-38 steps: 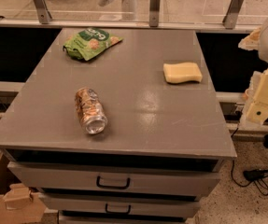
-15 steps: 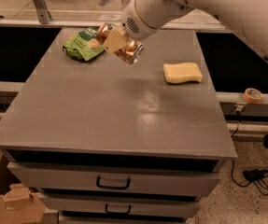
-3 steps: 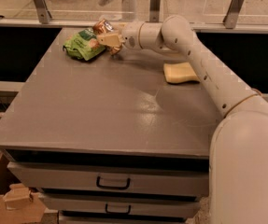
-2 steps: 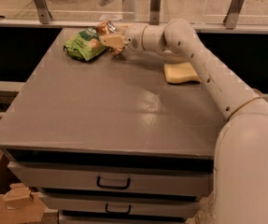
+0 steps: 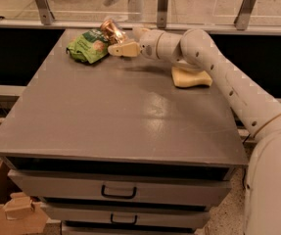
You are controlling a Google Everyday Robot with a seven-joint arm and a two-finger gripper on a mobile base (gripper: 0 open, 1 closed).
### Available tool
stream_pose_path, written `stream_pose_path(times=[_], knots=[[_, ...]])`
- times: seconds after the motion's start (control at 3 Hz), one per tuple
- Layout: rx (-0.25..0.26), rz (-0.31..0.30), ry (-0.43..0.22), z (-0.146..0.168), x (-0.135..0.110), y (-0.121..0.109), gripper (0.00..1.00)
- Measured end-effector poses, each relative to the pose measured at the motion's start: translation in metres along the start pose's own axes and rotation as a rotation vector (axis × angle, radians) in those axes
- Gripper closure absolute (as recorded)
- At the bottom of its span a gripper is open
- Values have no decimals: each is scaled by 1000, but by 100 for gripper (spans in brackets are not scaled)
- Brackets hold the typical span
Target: Move orange can near green rice chip bag
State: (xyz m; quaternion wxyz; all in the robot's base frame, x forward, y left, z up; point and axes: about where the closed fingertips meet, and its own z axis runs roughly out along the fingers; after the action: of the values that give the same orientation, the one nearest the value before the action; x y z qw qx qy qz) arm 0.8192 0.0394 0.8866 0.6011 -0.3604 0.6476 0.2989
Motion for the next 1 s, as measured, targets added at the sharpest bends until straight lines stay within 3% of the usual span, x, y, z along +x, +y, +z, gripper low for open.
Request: stream_pose_path(times=[0.67, 1.0], knots=[[55, 11, 7, -20, 6, -6, 0], [48, 2, 13, -16, 5, -9, 0]])
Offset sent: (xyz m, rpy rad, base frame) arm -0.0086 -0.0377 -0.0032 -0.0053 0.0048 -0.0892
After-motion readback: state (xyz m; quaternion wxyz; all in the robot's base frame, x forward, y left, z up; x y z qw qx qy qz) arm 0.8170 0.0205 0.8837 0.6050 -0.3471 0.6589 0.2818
